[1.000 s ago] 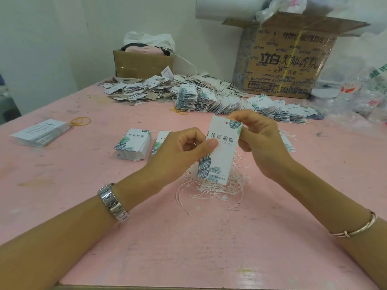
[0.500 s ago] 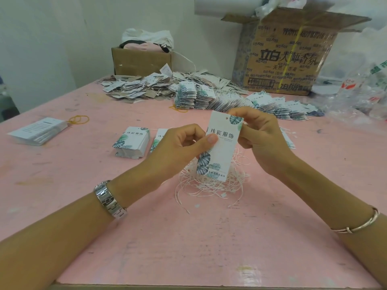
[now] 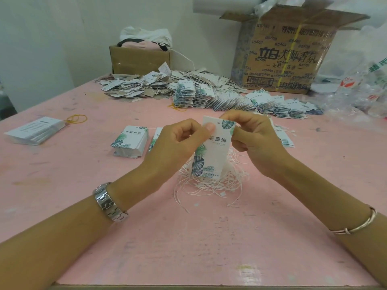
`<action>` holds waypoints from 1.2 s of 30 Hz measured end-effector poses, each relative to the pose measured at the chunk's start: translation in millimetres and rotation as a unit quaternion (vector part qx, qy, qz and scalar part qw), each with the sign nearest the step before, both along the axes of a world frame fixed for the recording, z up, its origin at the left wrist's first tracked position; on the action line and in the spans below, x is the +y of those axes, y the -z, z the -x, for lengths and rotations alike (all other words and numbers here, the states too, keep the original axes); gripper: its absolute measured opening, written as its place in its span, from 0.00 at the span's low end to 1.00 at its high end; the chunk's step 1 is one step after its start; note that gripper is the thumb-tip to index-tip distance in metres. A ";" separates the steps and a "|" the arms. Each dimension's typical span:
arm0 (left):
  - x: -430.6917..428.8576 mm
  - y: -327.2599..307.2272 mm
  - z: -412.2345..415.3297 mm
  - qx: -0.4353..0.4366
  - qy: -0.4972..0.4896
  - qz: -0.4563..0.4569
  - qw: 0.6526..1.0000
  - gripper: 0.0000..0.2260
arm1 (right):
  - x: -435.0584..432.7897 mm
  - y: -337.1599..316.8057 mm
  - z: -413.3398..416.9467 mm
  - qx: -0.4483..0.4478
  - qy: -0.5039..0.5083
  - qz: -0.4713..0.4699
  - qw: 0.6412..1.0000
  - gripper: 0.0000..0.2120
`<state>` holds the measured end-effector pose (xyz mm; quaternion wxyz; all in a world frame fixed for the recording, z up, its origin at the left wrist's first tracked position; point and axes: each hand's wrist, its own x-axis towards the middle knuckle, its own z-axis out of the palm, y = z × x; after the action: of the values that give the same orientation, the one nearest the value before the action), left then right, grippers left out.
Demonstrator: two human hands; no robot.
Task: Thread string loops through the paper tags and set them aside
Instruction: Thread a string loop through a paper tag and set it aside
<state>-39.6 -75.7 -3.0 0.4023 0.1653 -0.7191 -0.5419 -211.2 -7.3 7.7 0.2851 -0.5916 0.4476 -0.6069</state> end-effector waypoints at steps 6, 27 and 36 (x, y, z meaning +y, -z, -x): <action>3.2 1.9 -0.5 0.046 -0.061 0.043 0.996 0.10 | -1.3 2.7 -2.6 -0.016 -0.016 -0.005 1.000 0.02; 3.9 2.7 -6.1 0.055 -0.151 0.282 0.946 0.01 | -3.2 10.6 -3.1 -0.033 -0.054 -0.055 0.996 0.07; 2.5 6.6 -3.2 -0.007 -0.156 0.274 0.949 0.02 | -4.3 4.2 10.6 0.018 -0.094 -0.112 0.989 0.07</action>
<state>-36.4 -73.2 -9.6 0.5065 0.1624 -0.8081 -0.2531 -221.8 -11.6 3.5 0.3972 -0.6067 0.4598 -0.5126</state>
